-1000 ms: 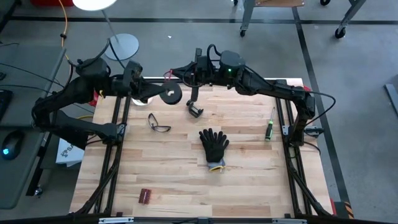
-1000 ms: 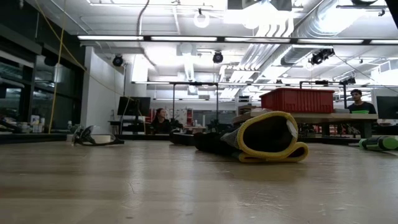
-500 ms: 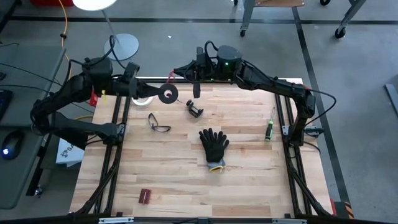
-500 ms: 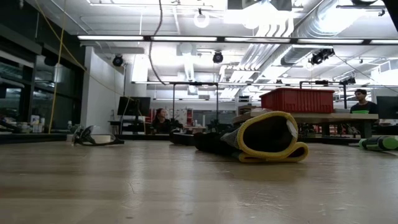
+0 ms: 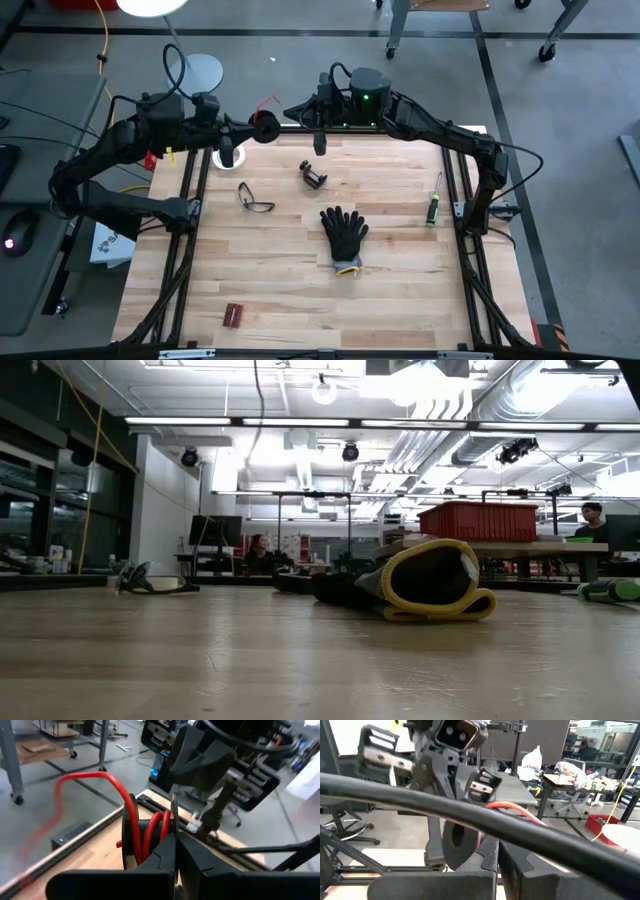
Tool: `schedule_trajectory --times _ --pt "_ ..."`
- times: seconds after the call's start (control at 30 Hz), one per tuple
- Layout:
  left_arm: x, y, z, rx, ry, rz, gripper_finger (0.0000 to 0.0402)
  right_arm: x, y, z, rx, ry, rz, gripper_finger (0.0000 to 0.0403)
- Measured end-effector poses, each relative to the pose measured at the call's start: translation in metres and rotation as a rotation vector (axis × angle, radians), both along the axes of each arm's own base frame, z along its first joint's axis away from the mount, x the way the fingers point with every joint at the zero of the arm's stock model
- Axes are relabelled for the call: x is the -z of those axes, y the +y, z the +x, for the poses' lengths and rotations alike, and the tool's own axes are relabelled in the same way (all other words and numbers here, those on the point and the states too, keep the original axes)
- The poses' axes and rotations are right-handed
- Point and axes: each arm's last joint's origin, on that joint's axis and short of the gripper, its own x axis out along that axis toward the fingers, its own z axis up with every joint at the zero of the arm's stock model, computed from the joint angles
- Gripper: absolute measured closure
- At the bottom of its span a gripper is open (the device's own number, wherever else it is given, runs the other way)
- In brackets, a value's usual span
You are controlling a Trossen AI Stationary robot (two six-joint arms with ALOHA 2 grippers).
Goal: Coil cords
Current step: Coil the orange wire onto the spool
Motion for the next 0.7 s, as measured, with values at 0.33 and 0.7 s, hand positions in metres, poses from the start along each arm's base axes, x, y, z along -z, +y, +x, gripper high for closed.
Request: schedule_trajectory --times 0.33,0.7 --pt "0.022 -0.004 -0.002 0.112 0.274 0.061 0.0401 0.005 0.000 -0.002 0.009 0.077 0.014 0.0401" --pt "0.047 -0.014 0.020 0.075 0.716 0.472 0.0401 0.012 0.012 0.000 -0.021 0.153 -0.069 0.0270"
